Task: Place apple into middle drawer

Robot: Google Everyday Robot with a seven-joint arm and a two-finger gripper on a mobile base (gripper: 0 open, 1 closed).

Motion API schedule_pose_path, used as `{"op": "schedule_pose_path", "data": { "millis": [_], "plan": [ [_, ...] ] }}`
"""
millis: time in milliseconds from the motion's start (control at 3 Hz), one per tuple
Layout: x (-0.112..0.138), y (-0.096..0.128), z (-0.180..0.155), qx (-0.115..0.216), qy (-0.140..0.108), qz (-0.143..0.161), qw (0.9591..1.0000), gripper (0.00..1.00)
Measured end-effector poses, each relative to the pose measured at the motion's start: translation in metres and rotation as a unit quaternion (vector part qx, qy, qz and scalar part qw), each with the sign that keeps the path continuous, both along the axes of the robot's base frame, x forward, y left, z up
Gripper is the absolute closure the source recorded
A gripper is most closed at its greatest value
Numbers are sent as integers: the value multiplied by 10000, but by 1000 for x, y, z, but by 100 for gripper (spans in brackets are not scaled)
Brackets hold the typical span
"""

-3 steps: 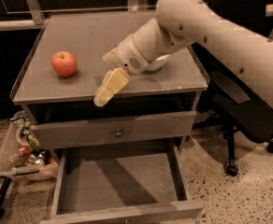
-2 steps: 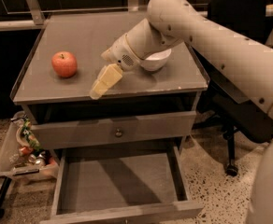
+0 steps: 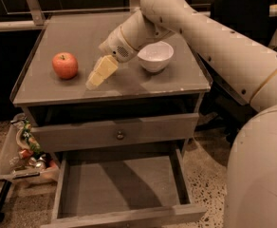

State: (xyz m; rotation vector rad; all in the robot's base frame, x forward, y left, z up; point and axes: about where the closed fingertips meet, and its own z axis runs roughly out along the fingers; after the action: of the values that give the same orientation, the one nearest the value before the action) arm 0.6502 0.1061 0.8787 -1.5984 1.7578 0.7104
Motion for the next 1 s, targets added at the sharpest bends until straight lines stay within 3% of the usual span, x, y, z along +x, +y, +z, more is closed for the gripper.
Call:
{"op": "schedule_pose_path", "data": {
  "millis": [333, 1000],
  "plan": [
    [1, 5, -10, -53, -20, -112, 9999, 0],
    [31, 47, -9, 56, -242, -346, 9991, 0]
  ]
}}
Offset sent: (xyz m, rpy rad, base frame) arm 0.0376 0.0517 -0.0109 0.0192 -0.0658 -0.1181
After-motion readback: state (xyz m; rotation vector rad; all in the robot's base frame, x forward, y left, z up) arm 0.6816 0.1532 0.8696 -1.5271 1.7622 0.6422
